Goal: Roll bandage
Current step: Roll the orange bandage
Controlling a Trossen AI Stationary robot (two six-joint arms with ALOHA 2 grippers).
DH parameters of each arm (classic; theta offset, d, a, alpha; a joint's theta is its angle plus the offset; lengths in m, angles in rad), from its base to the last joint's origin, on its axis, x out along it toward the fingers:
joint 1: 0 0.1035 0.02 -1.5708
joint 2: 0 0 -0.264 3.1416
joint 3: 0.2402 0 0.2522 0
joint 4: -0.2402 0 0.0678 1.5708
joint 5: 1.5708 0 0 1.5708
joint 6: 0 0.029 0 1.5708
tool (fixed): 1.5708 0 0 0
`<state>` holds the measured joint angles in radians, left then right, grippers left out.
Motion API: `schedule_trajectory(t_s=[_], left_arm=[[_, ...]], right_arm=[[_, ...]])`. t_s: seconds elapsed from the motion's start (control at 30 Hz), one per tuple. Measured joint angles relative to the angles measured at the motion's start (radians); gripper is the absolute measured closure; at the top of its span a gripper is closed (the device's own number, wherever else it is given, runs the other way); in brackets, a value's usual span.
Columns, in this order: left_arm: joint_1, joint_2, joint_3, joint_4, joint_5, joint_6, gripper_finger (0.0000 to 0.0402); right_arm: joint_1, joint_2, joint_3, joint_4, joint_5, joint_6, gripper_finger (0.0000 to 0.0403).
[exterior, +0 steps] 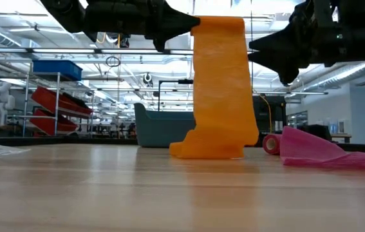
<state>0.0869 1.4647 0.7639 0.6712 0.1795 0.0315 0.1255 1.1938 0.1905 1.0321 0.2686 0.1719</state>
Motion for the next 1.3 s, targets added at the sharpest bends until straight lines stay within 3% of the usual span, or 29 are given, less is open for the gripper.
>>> schedule_trajectory(t_s=[0.2,0.4,0.63,1.0,1.3], left_arm=[[0.000,0.001,-0.033,0.057,-0.002,0.000,0.0394],[0.006,0.002,-0.053,0.089,0.005,-0.025,0.0394],[0.005,0.002,-0.053,0.091,0.048,-0.053,0.0394],[-0.053,0.002,-0.016,0.078,0.060,-0.054,0.0394],[-0.146,0.001,-0.015,-0.007,0.059,-0.080,0.0395]], right_arm=[[-0.001,0.107,0.034,0.003,0.013,0.061,0.0247],[-0.001,0.204,0.102,0.002,0.011,0.048,0.0282],[-0.001,0.250,0.166,-0.079,0.010,-0.004,0.0391],[-0.063,0.211,0.166,-0.141,0.017,-0.110,0.0403],[-0.121,0.097,0.166,-0.154,0.013,-0.255,0.0403]])
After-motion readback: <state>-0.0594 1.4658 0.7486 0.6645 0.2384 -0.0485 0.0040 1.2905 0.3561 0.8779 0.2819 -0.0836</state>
